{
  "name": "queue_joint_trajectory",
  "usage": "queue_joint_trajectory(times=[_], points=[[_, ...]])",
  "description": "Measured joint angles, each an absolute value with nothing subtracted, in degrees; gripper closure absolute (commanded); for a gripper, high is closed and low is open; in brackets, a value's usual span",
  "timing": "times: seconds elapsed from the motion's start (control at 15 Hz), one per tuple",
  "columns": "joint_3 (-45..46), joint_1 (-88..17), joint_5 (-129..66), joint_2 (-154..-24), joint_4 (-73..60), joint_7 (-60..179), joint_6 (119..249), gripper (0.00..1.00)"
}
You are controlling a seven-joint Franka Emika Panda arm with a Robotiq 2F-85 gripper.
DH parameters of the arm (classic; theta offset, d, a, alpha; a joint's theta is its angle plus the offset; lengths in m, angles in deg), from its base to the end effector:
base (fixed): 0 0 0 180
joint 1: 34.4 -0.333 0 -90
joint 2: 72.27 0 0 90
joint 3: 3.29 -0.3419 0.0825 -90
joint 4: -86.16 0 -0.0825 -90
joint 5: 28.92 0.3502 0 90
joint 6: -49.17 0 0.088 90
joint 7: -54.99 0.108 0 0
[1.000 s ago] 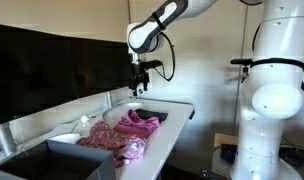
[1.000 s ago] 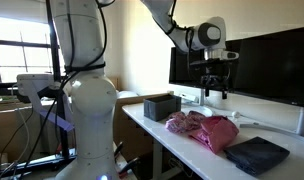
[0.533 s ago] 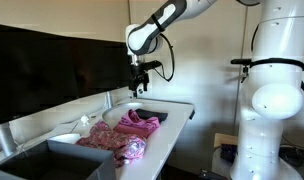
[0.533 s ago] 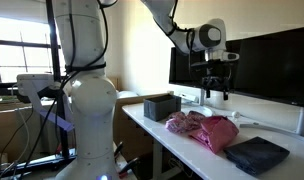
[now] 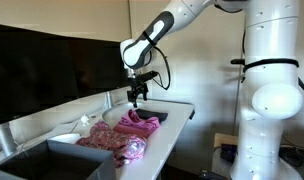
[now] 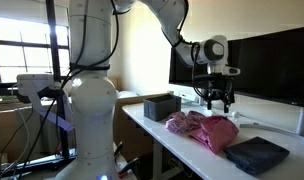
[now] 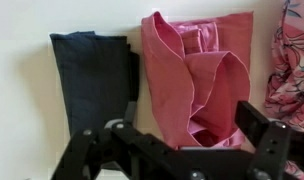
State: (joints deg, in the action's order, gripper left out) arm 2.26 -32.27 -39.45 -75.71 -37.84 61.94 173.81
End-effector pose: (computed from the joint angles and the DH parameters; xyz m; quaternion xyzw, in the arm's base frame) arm 0.5086 -0.0752 0.4105 0.9940 -0.0732 -0.0248 0.0769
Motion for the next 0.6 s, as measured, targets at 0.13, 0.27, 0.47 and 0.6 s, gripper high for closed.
queue_joint_trajectory(times=[0.13,0.27,0.47,0.6], points=[[2.0,-32.36,-39.45,-77.51,-37.29,61.94,173.84,0.0],[1.55,-32.48,-39.44,-79.03,-37.1,61.85,173.89,0.0],[0.54,-32.52,-39.16,-81.33,-37.08,61.17,174.12,0.0],[0.03,-32.57,-38.85,-82.84,-37.04,60.77,174.36,0.0]])
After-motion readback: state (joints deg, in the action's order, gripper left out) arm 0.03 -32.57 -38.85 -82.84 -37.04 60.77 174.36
